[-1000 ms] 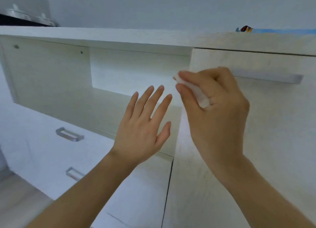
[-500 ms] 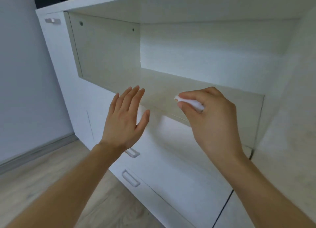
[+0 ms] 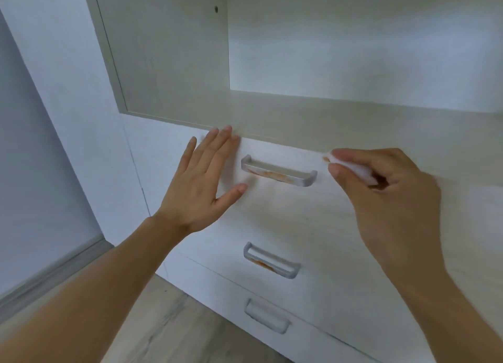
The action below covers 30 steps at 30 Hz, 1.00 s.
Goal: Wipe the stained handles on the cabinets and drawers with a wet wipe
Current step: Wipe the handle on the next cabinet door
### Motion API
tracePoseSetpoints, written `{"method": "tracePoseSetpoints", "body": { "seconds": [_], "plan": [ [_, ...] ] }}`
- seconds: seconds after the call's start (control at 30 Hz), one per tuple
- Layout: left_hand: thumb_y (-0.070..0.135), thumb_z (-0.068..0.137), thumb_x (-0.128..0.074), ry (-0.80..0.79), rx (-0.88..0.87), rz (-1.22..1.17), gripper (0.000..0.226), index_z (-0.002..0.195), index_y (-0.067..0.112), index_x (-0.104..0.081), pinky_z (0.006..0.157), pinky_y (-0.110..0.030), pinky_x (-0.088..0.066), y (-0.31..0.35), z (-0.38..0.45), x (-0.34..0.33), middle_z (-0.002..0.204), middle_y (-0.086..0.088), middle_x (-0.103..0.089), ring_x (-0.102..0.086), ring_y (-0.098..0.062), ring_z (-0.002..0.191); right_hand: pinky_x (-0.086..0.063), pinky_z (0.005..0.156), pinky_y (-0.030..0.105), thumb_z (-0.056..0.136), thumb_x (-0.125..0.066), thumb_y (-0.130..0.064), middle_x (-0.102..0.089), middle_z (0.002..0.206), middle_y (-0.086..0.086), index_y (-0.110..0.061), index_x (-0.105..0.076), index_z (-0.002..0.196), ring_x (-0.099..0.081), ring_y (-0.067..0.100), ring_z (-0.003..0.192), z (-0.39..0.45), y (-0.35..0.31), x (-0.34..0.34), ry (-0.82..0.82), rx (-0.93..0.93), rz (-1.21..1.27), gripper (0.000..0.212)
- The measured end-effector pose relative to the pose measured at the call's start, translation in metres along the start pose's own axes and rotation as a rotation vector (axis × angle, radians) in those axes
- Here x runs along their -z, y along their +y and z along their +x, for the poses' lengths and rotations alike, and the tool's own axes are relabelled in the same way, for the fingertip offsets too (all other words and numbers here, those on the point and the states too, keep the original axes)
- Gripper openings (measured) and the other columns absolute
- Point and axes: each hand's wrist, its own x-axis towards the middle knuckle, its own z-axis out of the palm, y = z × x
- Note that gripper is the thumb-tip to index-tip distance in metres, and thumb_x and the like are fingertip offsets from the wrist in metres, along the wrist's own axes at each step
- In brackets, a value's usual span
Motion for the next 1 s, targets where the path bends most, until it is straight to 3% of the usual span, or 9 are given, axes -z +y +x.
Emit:
{"method": "tracePoseSetpoints", "body": {
  "seconds": [0.17, 0.3, 0.53, 0.63, 0.77, 1.0],
  "plan": [
    [0.056, 0.093, -0.031, 0.16, -0.188, -0.02, 0.074, 0.149, 0.01, -0.015, 0.119, -0.045, -0.001, -0.032, 0.005, -0.04, 0.157, -0.008, -0.008, -0.002, -0.023, 0.146, -0.044, 0.074, 0.002, 0.082, -0.072, -0.022, -0.066, 0.092, -0.023, -0.046, -0.065, 0.088, -0.06, -0.01, 0.082, -0.018, 0.001, -0.031, 0.213, -0.031, 0.008, 0.026],
    [0.058, 0.094, -0.029, 0.352, -0.233, -0.03, 0.077, 0.148, 0.005, -0.012, 0.117, -0.05, 0.002, -0.035, 0.015, -0.071, 0.155, -0.014, -0.011, 0.002, -0.025, 0.145, -0.042, 0.071, 0.0, 0.081, -0.072, -0.022, -0.067, 0.081, -0.023, -0.043, -0.068, 0.084, -0.06, -0.01, 0.077, -0.027, 0.0, -0.046, 0.317, -0.07, 0.044, 0.022],
    [0.059, 0.089, -0.036, 0.576, -0.207, 0.01, 0.084, 0.147, 0.001, -0.017, 0.114, -0.054, -0.002, -0.025, 0.023, -0.096, 0.148, -0.022, -0.02, 0.002, -0.026, 0.145, -0.046, 0.082, 0.006, 0.078, -0.07, -0.023, -0.073, 0.097, -0.01, -0.03, -0.074, 0.091, -0.066, 0.002, 0.098, -0.035, -0.002, -0.066, 0.451, -0.167, 0.129, 0.015],
    [0.058, 0.09, -0.033, 0.608, -0.228, 0.023, 0.082, 0.146, -0.001, -0.019, 0.114, -0.056, -0.004, -0.026, 0.025, -0.098, 0.147, -0.025, -0.022, -0.001, -0.031, 0.145, -0.047, 0.083, 0.009, 0.08, -0.066, -0.024, -0.073, 0.1, -0.002, -0.029, -0.073, 0.095, -0.066, 0.008, 0.099, -0.036, 0.002, -0.071, 0.438, -0.157, 0.115, 0.017],
    [0.055, 0.092, -0.033, 0.634, -0.236, -0.003, 0.079, 0.144, -0.003, -0.023, 0.113, -0.057, -0.005, -0.024, 0.025, -0.098, 0.145, -0.028, -0.028, -0.018, -0.046, 0.135, -0.047, 0.084, 0.01, 0.08, -0.069, -0.018, -0.072, 0.097, -0.008, -0.029, -0.074, 0.092, -0.066, 0.007, 0.098, -0.046, 0.008, -0.072, 0.421, -0.069, 0.127, 0.017],
    [0.053, 0.095, -0.033, 0.576, -0.138, -0.156, 0.077, 0.143, -0.006, -0.022, 0.113, -0.053, 0.001, -0.007, 0.018, -0.092, 0.148, -0.027, -0.018, -0.013, -0.043, 0.138, -0.046, 0.078, 0.006, 0.082, -0.069, -0.016, -0.072, 0.093, -0.008, -0.031, -0.072, 0.091, -0.065, -0.001, 0.089, -0.035, 0.012, -0.071, 0.407, -0.029, 0.122, 0.018]
  ]
}}
